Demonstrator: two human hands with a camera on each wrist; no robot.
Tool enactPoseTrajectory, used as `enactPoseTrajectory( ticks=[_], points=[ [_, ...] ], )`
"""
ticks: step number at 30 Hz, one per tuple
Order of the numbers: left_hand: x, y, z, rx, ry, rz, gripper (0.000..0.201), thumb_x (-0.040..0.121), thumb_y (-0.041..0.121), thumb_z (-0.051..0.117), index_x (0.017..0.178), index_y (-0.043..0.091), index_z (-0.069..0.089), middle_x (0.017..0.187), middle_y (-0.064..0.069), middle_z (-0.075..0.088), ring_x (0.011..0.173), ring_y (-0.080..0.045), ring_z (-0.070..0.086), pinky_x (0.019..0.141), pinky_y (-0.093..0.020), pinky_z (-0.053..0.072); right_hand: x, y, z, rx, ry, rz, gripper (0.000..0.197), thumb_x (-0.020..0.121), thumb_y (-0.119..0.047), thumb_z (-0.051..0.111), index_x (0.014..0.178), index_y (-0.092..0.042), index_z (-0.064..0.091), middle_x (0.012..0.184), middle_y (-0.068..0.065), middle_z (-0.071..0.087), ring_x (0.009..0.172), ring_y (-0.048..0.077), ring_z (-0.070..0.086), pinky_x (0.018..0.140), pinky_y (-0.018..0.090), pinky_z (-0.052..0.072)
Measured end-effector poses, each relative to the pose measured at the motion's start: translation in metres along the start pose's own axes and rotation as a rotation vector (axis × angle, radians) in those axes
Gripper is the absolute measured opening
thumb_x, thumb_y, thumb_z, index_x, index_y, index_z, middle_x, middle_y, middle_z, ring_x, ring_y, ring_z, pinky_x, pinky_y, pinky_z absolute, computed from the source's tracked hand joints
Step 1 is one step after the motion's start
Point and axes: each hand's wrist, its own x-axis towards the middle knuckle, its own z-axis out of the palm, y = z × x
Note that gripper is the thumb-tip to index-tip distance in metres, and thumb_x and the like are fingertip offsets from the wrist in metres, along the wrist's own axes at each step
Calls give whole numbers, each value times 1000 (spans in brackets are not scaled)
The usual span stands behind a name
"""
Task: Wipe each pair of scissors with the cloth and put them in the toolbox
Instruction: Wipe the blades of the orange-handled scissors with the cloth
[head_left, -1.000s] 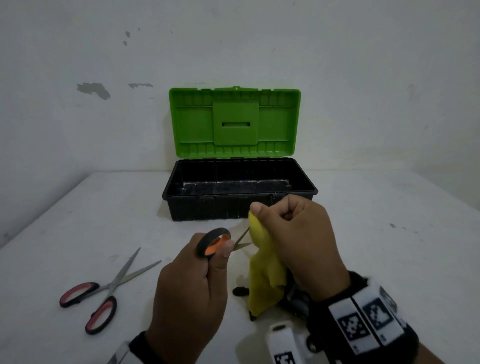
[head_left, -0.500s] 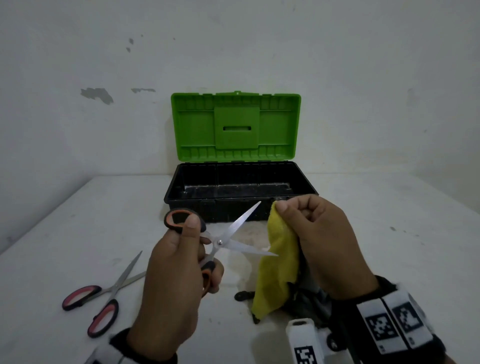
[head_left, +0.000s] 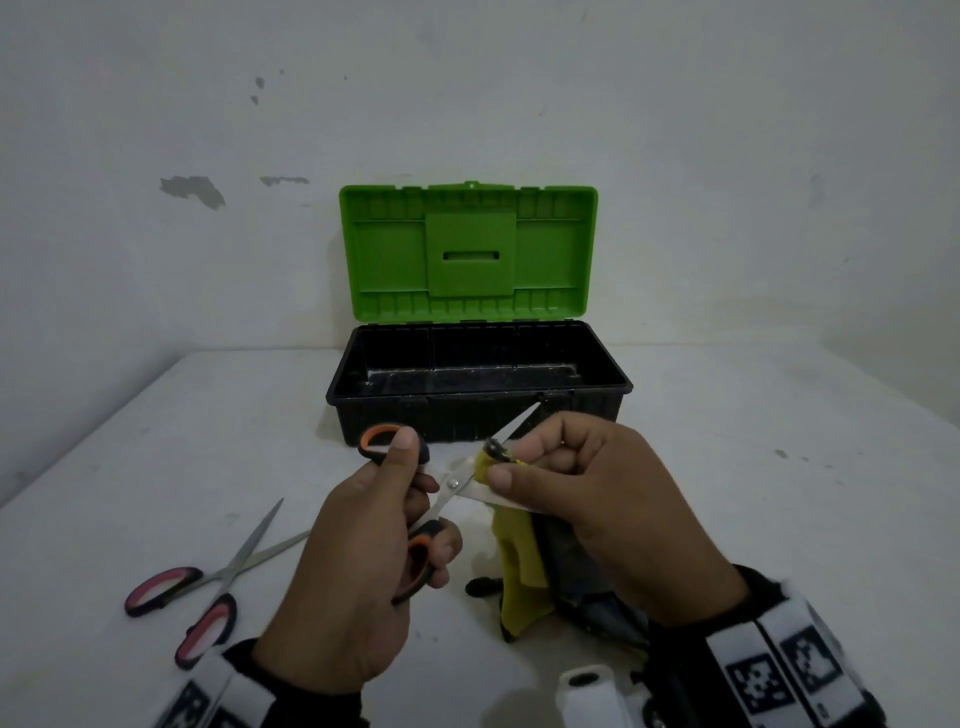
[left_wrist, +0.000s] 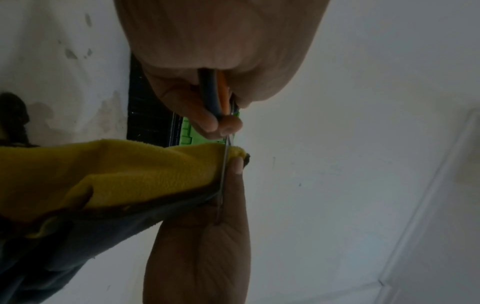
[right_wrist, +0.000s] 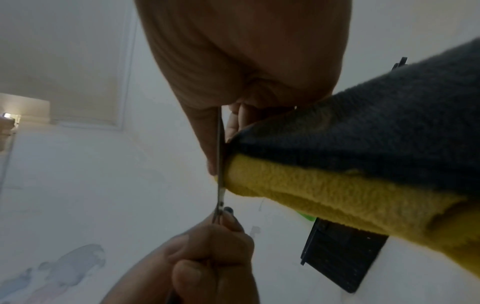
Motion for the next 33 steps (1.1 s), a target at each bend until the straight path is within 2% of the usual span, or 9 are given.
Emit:
enactPoseTrajectory(
  ticks=[4,8,12,14,17,21,26,29,33],
  points=[
    [1,0,-3,48,-14,33,45,91,51,53,89,6,56,62,-2,33,37,-15,40,40,-27,35,-2,-5,0,-12,-33,62,13,76,-14,82,81,-12,70,68,3,75,65,10,71,61,19,52],
    [0,1,-3,75,-16,39,47,87,53,54,92,6,60,61,-2,34,39,-15,41,41,-27,36,-2,-9,0,-134,-31,54,13,77,-17,83,78,-16,70,64,-1,74,61,7,69,60,17,50],
    [-3,-1,-2,64,-43,63,43,81,52,59,85,10,60,55,-1,34,38,-15,41,40,-26,35,-5,-8,7,-143,-3,25,13,77,-19,82,77,-15,70,66,-2,74,60,6,68,59,14,50],
    [-5,-4,-1,93,-67,101,36,85,47,61,82,11,62,56,-4,36,38,-14,40,38,-25,35,-7,-6,13,-159,23,-3,14,78,-20,82,76,-14,69,69,0,75,62,10,70,60,16,53],
    [-7,-5,-1,123,-84,148,30,91,41,59,81,12,63,59,-8,37,39,-13,40,37,-24,35,-6,-4,15,-106,75,4,18,77,-20,82,76,-8,69,70,8,75,68,26,72,64,25,59],
    [-7,-3,-3,156,-107,205,33,91,37,58,83,6,60,53,-2,39,39,-13,40,39,-23,36,-5,-1,15,-8,133,1,21,75,-18,83,74,-5,67,70,22,70,67,38,68,63,34,59],
    [-9,-1,-5,173,-128,211,33,91,35,59,76,6,56,52,-4,36,38,-13,39,38,-24,36,-7,-4,14,46,132,-10,18,77,-15,81,73,-6,66,70,21,71,68,37,70,64,34,61],
    [-10,-2,-4,166,-127,200,32,91,33,60,69,10,55,51,-3,36,38,-13,39,38,-24,35,1,1,7,161,220,16,18,76,-14,81,68,-9,65,67,12,70,64,24,68,63,29,58],
    [-10,-3,-6,161,-141,167,32,92,33,60,68,12,56,50,-2,37,38,-13,38,38,-24,35,-2,2,10,160,118,55,17,77,-17,79,73,-8,65,72,15,70,57,14,65,55,20,53]
  ],
)
